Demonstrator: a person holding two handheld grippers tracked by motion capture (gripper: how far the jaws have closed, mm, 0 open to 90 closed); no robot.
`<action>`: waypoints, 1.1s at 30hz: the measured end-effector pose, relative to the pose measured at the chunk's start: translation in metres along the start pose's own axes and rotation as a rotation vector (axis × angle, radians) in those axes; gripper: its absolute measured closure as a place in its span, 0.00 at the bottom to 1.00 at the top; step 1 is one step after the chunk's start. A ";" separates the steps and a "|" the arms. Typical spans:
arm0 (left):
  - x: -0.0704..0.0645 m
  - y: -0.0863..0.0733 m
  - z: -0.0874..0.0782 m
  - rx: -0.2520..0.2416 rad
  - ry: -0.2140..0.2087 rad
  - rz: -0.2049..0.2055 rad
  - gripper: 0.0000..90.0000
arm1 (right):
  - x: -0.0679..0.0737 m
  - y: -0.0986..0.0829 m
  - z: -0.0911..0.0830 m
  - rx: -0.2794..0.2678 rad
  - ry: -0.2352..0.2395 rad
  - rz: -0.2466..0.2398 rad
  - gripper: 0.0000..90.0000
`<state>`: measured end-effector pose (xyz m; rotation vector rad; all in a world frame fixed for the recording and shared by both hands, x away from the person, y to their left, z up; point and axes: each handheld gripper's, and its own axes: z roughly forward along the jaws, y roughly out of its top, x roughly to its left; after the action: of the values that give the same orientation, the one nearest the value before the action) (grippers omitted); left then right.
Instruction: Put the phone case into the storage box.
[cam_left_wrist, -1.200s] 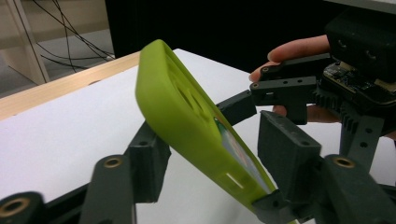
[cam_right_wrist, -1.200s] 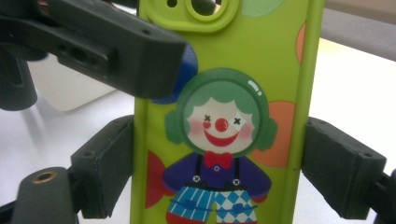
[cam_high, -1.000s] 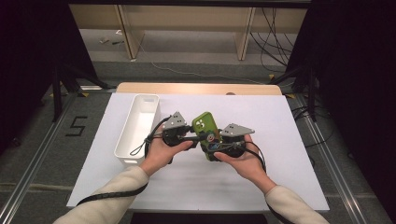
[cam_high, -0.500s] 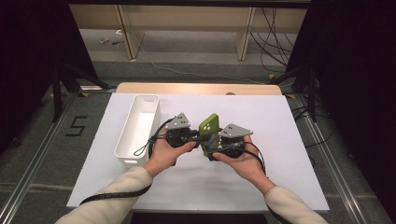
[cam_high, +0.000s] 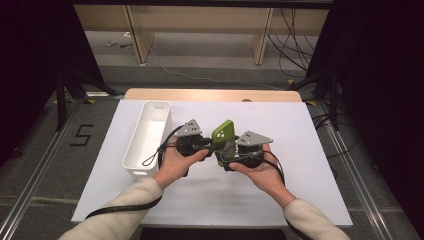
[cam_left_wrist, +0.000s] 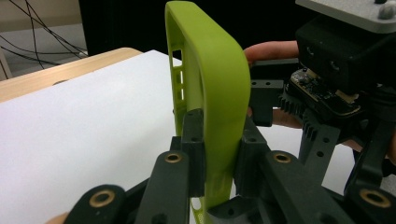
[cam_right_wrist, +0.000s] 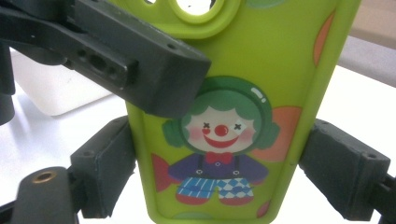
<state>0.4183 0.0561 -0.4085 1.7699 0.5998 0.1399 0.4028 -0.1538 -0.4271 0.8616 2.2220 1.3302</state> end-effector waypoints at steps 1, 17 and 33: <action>0.000 0.000 0.000 0.000 -0.001 -0.001 0.86 | 0.000 0.000 0.000 -0.001 0.001 -0.002 0.17; 0.004 0.000 -0.002 -0.002 0.026 0.015 0.86 | -0.002 0.001 -0.003 -0.014 0.001 -0.012 0.10; 0.008 0.004 -0.007 0.014 -0.024 0.085 0.86 | -0.009 -0.002 -0.006 -0.009 0.051 0.004 0.12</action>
<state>0.4238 0.0651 -0.4045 1.8088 0.5098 0.1737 0.4049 -0.1641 -0.4262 0.8383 2.2523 1.3777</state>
